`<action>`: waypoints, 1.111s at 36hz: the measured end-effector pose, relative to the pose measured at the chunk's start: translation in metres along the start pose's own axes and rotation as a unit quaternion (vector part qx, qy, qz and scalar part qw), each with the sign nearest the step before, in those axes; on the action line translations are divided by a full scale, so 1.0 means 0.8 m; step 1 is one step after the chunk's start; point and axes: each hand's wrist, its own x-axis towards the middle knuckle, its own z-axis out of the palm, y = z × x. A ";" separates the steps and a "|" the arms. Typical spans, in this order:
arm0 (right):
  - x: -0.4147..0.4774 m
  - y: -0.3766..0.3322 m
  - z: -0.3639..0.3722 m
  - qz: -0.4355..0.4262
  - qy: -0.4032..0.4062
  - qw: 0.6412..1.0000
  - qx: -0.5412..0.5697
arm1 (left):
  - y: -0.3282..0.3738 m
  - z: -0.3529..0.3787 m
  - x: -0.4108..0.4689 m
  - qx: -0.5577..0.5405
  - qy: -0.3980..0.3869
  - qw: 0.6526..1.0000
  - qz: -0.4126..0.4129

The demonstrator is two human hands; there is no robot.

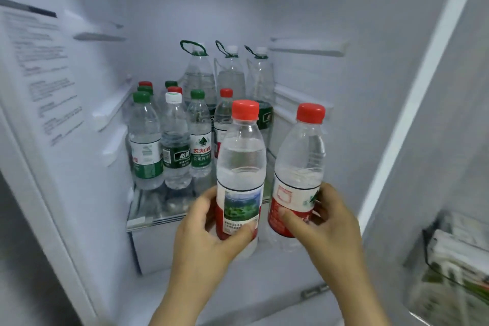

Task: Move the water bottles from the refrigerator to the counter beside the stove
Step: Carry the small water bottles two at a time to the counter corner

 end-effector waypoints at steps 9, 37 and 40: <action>-0.089 -0.048 -0.054 0.003 0.050 0.999 -0.022 | 0.049 0.005 -0.068 -0.022 -0.057 0.998 0.025; -0.323 -0.145 -0.353 0.020 0.276 0.948 -0.155 | 0.207 0.216 -0.283 -0.179 -0.355 0.916 0.054; -0.345 -0.151 -0.379 0.025 0.297 0.941 -0.160 | 0.220 0.236 -0.310 -0.188 -0.378 0.904 0.064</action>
